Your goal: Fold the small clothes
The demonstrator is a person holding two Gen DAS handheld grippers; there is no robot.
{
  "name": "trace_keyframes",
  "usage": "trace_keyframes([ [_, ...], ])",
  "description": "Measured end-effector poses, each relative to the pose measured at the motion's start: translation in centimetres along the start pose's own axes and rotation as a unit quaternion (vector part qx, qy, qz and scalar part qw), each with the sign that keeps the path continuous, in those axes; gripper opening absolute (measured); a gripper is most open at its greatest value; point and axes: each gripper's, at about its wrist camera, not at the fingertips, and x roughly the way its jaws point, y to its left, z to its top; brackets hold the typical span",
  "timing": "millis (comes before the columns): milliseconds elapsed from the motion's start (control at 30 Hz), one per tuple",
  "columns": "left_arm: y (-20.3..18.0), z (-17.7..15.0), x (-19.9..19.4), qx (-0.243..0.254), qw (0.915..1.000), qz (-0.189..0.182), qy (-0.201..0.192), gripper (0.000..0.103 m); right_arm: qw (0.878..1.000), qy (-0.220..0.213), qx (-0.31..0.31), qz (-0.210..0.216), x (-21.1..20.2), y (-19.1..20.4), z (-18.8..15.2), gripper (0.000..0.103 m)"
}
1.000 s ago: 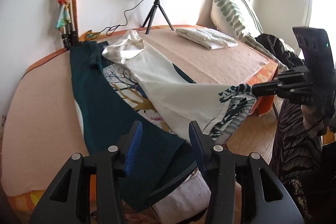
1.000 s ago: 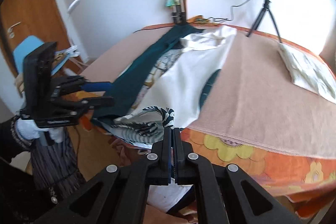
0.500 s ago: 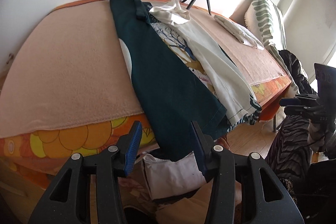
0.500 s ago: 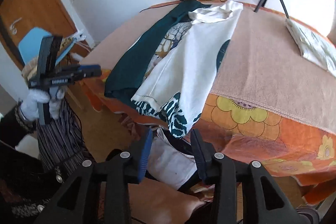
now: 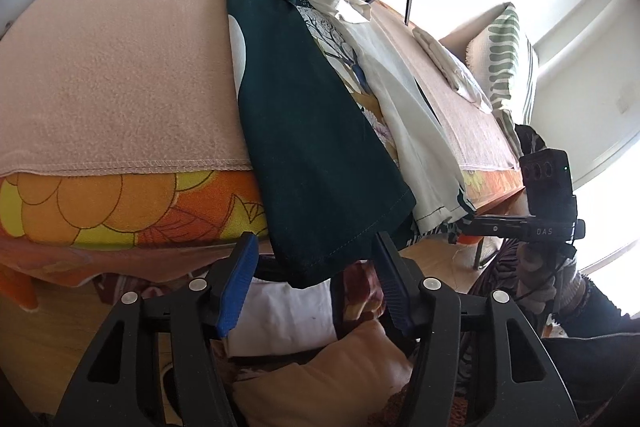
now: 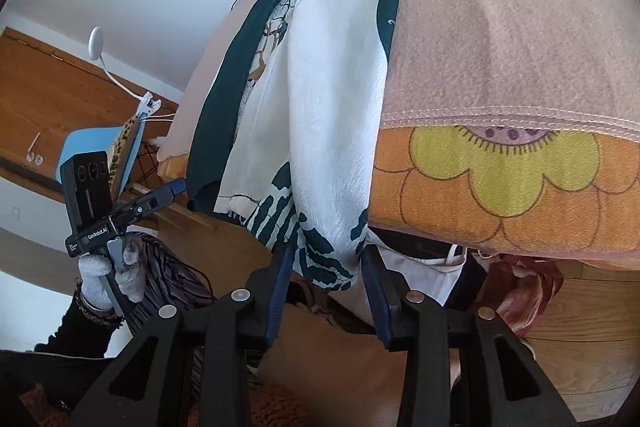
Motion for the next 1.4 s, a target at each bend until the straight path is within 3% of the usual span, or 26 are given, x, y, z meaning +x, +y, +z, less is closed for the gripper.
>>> trace_keyframes([
  [33, 0.3, 0.1, 0.2, -0.012, 0.9999, -0.008, 0.005, 0.052, 1.0, 0.0, 0.001, 0.006, 0.2, 0.1, 0.1, 0.029],
  [100, 0.6, -0.1, 0.6, -0.029, 0.9993, -0.022, 0.012, 0.026, 1.0, -0.001, 0.002, 0.022, 0.3, 0.3, 0.1, 0.018],
  [133, 0.6, -0.2, 0.8, -0.028, 0.9992, -0.023, 0.015, 0.006, 1.0, -0.001, 0.001, 0.03, 0.3, 0.5, 0.1, 0.014],
  [167, 0.4, -0.3, 0.8, -0.022, 0.9994, -0.023, 0.013, 0.001, 0.999, 0.0, -0.002, 0.034, 0.3, 0.8, 0.1, 0.007],
  [200, 0.2, -0.3, 0.6, -0.016, 0.9995, -0.024, 0.009, 0.001, 0.999, 0.0, -0.006, 0.033, 0.2, 1.1, 0.1, 0.002],
  [333, -0.7, 0.1, -1.4, 0.007, 0.9996, -0.021, -0.014, 0.001, 0.999, -0.019, -0.028, 0.022, -1.8, 3.0, 0.1, 0.001],
  [433, -0.9, 0.1, -2.0, 0.045, 0.9982, 0.038, -0.012, 0.001, 0.999, -0.032, -0.04, 0.008, -3.3, 3.5, 0.0, 0.001],
  [533, -0.6, -0.2, -1.7, 0.05, 0.9967, 0.062, 0.015, 0.003, 0.997, -0.009, -0.062, -0.041, -2.8, 3.4, -0.6, 0.011],
  [600, -1.6, -0.3, -2.2, 0.078, 0.9929, 0.089, 0.008, 0.011, 0.998, -0.002, -0.06, -0.035, -2.7, 3.3, -0.9, 0.034],
  [667, -3.2, -0.6, -3.0, 0.116, 0.9871, 0.109, -0.02, 0.011, 0.996, -0.017, -0.071, -0.046, -3.2, 3.2, -1.0, 0.037],
  [733, -5.3, -0.7, -3.2, 0.149, 0.9838, 0.094, -0.034, 0.012, 0.995, -0.024, -0.074, -0.055, -3.6, 3.0, -1.0, 0.037],
  [833, -9.7, -1.1, -1.7, 0.234, 0.9677, 0.083, -0.042, 0.031, 0.996, -0.026, -0.069, -0.057, -3.6, 2.4, -0.6, 0.037],
  [933, -13.0, -1.2, 0.9, 0.289, 0.9548, 0.063, -0.031, 0.031, 0.996, -0.03, -0.066, -0.056, -3.7, 2.2, -0.5, 0.037],
  [1067, -15.6, -1.4, 4.2, 0.35, 0.9343, 0.065, -0.012, 0.031, 0.995, -0.036, -0.069, -0.055, -4.1, 1.9, -0.6, 0.037],
  [1233, -16.7, -1.4, 7.1, 0.395, 0.9135, 0.096, 0.007, 0.031, 0.996, -0.043, -0.066, -0.049, -4.7, 1.3, -0.8, 0.036],
  [1333, -17.5, -2.0, 8.2, 0.438, 0.8894, 0.13, 0.0, 0.031, 0.996, -0.047, -0.062, -0.043, -4.8, 0.8, -0.8, 0.037],
  [1400, -17.7, -2.2, 9.0, 0.451, 0.8796, 0.151, -0.005, 0.031, 0.996, -0.047, -0.06, -0.039, -4.7, 0.6, -0.7, 0.037],
])
